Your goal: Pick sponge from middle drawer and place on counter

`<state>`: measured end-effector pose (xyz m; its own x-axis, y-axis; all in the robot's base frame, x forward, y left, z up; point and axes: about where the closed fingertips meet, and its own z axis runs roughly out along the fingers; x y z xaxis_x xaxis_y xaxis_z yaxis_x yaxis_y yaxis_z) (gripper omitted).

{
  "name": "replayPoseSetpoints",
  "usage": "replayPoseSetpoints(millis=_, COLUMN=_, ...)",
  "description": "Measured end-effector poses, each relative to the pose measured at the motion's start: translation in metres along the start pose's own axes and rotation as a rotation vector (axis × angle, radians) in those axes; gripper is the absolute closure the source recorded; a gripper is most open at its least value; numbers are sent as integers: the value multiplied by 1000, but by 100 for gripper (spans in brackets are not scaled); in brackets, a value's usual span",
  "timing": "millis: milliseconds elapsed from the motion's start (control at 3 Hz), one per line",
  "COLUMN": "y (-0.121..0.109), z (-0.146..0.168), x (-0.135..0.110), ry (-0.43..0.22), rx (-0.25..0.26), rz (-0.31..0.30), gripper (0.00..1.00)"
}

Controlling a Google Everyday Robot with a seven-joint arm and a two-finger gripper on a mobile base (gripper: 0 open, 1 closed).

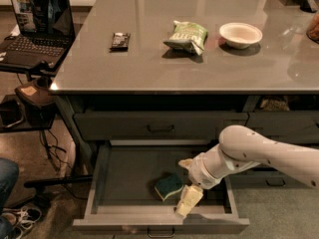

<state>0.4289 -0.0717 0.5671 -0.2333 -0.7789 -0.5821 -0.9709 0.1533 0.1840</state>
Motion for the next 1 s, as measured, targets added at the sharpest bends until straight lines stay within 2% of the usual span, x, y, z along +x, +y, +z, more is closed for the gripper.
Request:
replayPoseSetpoints(millis=333, y=0, z=0, x=0, ry=0, rx=0, rz=0, gripper=0)
replayPoseSetpoints(millis=667, y=-19, z=7, x=4, ry=-38, rx=75, rz=17, gripper=0)
replayPoseSetpoints(millis=1000, y=-55, z=1, x=4, ry=-135, rx=246, rz=47, gripper=0)
